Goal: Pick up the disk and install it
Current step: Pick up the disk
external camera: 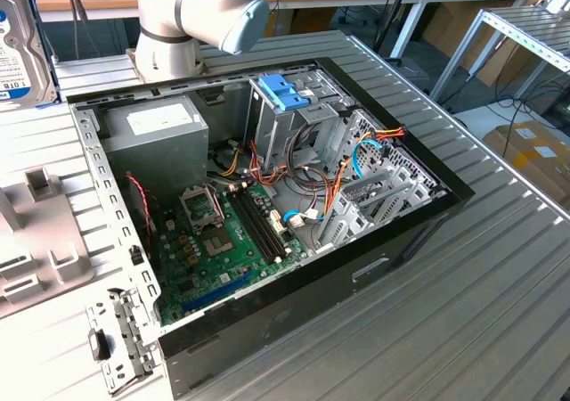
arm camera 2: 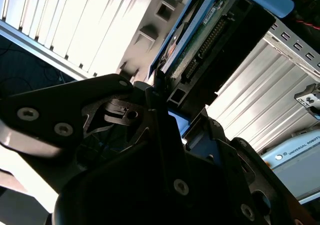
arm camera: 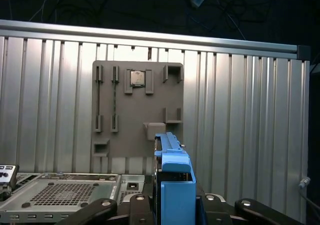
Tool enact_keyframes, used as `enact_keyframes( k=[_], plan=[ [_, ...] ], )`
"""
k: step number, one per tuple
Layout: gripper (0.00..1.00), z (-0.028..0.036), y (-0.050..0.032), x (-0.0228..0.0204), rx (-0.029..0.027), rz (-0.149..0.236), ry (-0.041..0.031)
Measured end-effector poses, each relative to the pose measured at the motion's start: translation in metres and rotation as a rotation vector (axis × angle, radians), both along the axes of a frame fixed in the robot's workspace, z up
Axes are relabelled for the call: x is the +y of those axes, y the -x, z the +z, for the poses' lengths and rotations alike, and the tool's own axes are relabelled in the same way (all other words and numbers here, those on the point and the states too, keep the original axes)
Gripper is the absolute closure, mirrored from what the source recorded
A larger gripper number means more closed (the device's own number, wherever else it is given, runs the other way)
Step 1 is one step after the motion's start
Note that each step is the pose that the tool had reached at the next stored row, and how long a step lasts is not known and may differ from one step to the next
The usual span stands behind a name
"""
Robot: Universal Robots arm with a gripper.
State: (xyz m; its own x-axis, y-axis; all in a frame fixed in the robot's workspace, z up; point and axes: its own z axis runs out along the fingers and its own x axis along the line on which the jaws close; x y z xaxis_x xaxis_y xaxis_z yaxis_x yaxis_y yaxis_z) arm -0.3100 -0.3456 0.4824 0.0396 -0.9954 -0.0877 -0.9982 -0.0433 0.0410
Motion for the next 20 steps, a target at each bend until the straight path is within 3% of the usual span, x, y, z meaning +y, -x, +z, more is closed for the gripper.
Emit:
enact_keyframes(
  k=[20],
  plan=[
    [0.63,-0.0012,-0.0107,-0.0020,0.0000,0.000,0.0000]
  ],
)
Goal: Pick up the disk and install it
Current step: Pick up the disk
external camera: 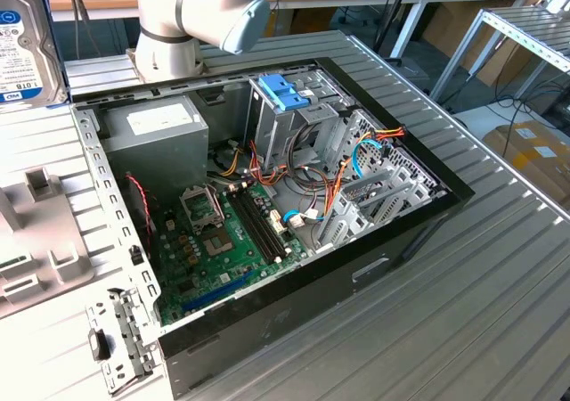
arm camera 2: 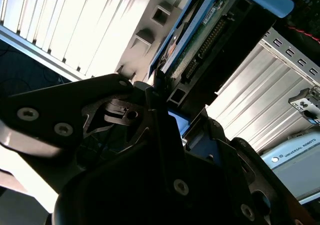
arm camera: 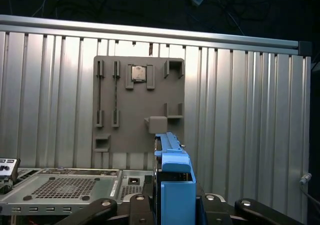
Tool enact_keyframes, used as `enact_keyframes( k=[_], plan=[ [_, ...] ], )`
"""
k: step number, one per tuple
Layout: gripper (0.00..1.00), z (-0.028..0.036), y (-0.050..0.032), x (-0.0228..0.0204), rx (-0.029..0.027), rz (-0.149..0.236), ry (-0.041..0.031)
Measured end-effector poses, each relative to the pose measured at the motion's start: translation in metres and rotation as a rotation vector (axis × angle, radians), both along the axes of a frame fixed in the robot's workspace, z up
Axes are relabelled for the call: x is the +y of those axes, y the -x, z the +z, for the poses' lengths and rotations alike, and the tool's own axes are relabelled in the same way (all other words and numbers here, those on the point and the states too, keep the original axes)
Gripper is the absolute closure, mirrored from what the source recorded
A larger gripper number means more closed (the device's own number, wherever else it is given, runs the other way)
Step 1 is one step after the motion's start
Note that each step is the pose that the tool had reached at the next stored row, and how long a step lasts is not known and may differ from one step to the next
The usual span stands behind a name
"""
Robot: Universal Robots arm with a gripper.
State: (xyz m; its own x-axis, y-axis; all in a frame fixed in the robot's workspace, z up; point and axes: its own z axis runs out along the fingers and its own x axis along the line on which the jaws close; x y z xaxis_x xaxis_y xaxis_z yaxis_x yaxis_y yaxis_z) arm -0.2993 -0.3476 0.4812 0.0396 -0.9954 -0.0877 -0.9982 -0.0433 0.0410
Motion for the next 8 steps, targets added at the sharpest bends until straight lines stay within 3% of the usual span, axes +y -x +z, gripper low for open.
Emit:
enact_keyframes(
  k=[8],
  plan=[
    [0.63,-0.0005,-0.0046,-0.0007,0.0000,0.000,0.0000]
  ],
)
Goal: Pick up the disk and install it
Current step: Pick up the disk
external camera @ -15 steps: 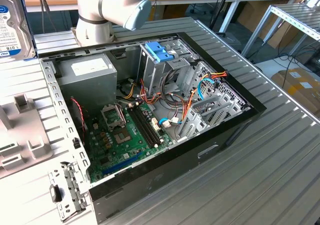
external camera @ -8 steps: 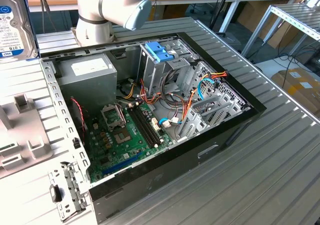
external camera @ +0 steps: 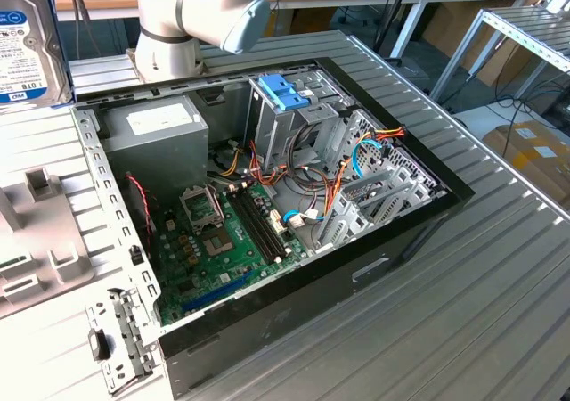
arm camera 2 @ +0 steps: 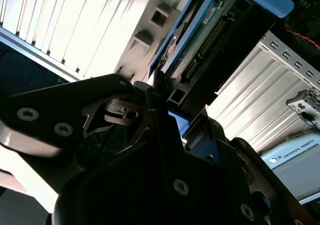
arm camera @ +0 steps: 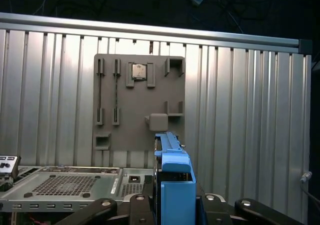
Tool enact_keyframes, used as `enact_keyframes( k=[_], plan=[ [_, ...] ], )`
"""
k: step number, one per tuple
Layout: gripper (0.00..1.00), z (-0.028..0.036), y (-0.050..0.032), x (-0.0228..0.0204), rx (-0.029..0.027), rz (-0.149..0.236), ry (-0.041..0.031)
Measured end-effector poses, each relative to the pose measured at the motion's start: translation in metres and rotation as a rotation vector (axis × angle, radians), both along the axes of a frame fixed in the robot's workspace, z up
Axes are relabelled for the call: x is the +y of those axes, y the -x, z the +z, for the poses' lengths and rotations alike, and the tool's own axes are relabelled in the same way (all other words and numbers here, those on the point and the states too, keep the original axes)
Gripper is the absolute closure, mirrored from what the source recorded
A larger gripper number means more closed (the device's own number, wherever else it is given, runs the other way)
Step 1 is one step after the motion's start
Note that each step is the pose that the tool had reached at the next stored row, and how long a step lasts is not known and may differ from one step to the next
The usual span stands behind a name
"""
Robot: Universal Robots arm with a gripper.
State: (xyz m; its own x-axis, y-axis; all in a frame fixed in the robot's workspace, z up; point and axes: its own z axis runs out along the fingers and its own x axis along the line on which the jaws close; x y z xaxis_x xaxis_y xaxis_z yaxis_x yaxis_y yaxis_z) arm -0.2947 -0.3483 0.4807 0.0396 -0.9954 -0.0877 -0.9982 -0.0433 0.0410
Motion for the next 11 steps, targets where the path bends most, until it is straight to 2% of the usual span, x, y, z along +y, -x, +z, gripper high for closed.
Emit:
enact_keyframes(
  k=[11],
  plan=[
    [0.63,-0.0007,-0.0082,-0.0008,0.0001,0.000,0.0000]
  ],
)
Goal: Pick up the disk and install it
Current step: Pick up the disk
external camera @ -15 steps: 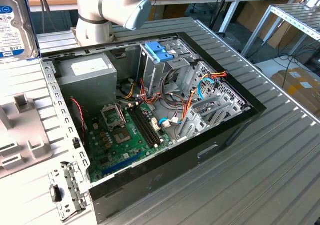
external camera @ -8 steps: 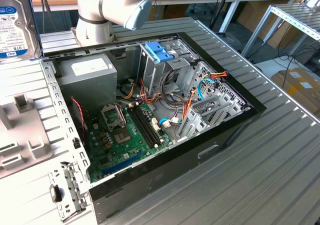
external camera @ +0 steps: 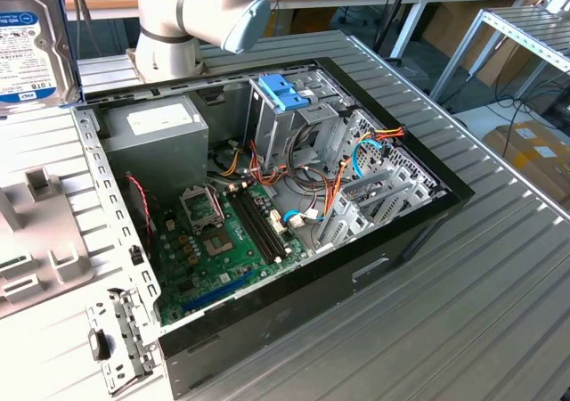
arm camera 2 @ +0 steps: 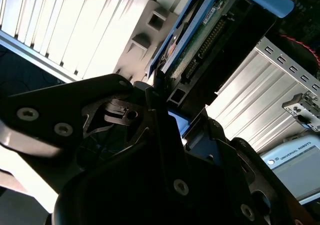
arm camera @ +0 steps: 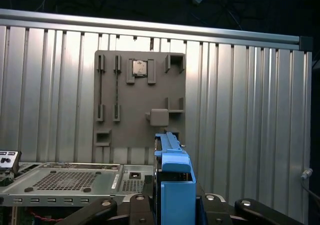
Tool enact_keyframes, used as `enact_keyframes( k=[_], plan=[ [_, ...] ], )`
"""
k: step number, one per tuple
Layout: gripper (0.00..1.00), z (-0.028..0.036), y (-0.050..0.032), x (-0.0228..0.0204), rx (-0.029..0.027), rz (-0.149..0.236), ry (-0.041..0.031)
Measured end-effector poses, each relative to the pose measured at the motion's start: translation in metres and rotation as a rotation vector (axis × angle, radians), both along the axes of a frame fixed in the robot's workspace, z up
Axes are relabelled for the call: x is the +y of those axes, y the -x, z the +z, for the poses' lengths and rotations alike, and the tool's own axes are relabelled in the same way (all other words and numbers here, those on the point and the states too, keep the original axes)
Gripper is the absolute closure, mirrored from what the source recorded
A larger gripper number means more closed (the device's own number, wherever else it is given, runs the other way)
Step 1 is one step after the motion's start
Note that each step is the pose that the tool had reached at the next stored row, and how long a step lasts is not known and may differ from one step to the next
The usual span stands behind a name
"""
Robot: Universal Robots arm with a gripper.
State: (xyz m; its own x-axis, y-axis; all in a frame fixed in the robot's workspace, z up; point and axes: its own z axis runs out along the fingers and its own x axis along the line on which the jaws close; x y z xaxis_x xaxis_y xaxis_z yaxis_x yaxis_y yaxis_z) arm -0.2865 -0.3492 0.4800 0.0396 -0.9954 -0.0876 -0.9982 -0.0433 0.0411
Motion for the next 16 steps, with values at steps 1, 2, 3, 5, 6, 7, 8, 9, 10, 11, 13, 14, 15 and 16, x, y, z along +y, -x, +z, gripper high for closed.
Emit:
enact_keyframes(
  k=[1,2,3,5,6,7,8,9,10,11,13,14,15,16],
  plan=[
    [0.63,-0.0001,-0.0005,0.0000,0.0000,0.000,0.0000],
    [0.63,-0.0001,-0.0010,-0.0001,0.0000,0.000,0.0000],
    [0.63,-0.0002,-0.0015,-0.0001,-0.0001,0.000,0.0000],
    [0.63,-0.0003,-0.0029,-0.0002,0.0000,0.000,0.0000],
    [0.63,-0.0004,-0.0041,-0.0002,-0.0001,0.000,0.0000],
    [0.63,-0.0004,-0.0048,-0.0002,0.0000,0.000,0.0000],
    [0.63,-0.0005,-0.0054,-0.0002,0.0000,0.000,0.0000],
    [0.63,-0.0006,-0.0066,-0.0003,-0.0001,0.000,0.0000],
    [0.63,-0.0007,-0.0073,-0.0003,0.0000,0.000,0.0000],
    [0.63,-0.0008,-0.0080,-0.0003,-0.0001,0.000,0.0000],
    [0.63,-0.0009,-0.0099,-0.0003,0.0000,0.000,-0.0001],
    [0.63,-0.0010,-0.0107,-0.0003,0.0000,0.000,0.0000],
    [0.63,-0.0010,-0.0113,-0.0003,0.0000,0.000,0.0000],
    [0.63,-0.0012,-0.0127,-0.0003,-0.0001,0.000,-0.0001]
  ],
)
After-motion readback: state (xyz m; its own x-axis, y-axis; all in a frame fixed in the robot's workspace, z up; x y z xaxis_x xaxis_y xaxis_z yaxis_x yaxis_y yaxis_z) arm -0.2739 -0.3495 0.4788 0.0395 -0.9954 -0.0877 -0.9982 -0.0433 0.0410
